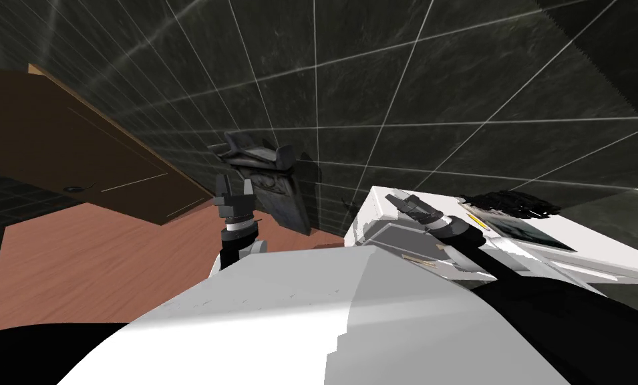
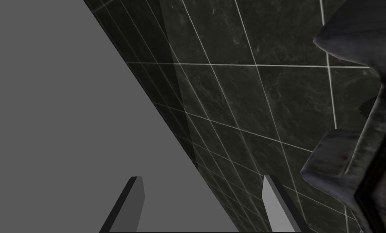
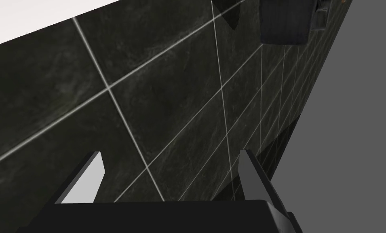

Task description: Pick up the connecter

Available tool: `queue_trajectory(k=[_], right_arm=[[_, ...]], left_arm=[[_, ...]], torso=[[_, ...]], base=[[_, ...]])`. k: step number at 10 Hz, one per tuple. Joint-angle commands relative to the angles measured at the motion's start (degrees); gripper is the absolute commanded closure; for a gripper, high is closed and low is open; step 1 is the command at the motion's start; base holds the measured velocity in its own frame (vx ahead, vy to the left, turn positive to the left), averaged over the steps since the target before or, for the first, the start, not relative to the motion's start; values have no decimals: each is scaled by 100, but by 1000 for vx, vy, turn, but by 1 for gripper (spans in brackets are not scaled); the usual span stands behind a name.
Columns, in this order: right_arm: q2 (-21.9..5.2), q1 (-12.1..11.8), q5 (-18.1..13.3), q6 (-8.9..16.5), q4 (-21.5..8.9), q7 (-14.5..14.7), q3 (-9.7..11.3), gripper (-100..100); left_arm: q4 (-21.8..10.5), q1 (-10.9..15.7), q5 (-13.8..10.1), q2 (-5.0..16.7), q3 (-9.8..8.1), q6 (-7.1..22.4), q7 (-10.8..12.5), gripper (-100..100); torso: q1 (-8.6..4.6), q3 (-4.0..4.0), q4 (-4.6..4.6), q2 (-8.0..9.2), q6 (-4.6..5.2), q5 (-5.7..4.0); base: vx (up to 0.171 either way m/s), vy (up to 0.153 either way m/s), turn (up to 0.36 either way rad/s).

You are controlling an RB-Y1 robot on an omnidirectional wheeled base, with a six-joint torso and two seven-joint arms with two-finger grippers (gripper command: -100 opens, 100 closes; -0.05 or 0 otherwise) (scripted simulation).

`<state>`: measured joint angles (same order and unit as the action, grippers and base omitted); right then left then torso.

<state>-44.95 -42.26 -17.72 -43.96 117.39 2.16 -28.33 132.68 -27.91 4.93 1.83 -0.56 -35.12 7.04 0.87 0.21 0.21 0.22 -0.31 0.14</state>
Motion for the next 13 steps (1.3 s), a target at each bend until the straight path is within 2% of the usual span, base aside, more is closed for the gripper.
queue_trajectory(k=[1,2,3,4,5,6,7,8,9,10,11,12,13], right_arm=[[16,-165,-10,-44,-20,17,-42,-100],[-41,-404,-69,-8,-71,-1,-243,-100],[-41,-491,-69,-8,-71,-1,-243,-100],[-101,-716,-128,23,-127,-22,-446,-100],[-101,-826,-128,23,-127,-22,-446,-100],[-162,-1016,-187,49,-189,-45,-653,-100],[-162,-1167,-187,49,-189,-45,-653,-100],[-226,-1335,-245,68,-257,-71,-862,-100],[-226,-1506,-245,68,-257,-71,-862,-100],[-290,-1673,-301,80,-333,-100,-1073,-100],[-290,-1863,-301,80,-333,-100,-1073,-100],[-355,-2038,-355,87,-416,-131,-1284,-100],[-355,-2193,-355,87,-416,-131,-1284,-100]], left_arm=[[0,0,0,0,0,0,0,0],[0,-1,0,0,0,0,0,0],[0,1,0,0,1,0,0,0],[0,-1,0,0,0,0,0,0],[0,0,0,0,0,0,0,0],[0,-1,0,0,0,0,0,0],[0,1,0,0,0,0,0,0],[0,-1,0,0,-1,0,0,0],[0,0,0,0,0,0,0,0],[0,-1,0,0,-1,0,0,0],[0,0,0,0,0,0,0,0],[0,-1,0,0,-1,0,0,0],[0,0,0,0,0,0,0,0]], torso=[[0,0,0,0,0,0],[8,-6,-2,-11,3,1],[6,-9,-4,-14,-7,3],[8,-9,-3,-16,2,2],[6,-7,-3,-12,-5,3],[6,-7,-2,-12,1,1],[0,-6,-2,-9,-6,1],[0,-7,-2,-13,3,0],[3,-6,-3,-11,-4,1],[5,-7,-2,-12,3,1],[6,-5,-2,-9,-3,2],[3,-7,-2,-14,3,1],[2,-11,-4,-19,-5,1]], base=[[-40,-39,38],[-57,-43,368],[-51,-41,221],[-74,-40,359],[-70,-42,237],[-84,-55,404],[-66,-55,228],[-80,-38,344],[-73,-35,227],[-90,-31,374],[-69,-37,250],[-63,-34,428],[-60,-36,208]])
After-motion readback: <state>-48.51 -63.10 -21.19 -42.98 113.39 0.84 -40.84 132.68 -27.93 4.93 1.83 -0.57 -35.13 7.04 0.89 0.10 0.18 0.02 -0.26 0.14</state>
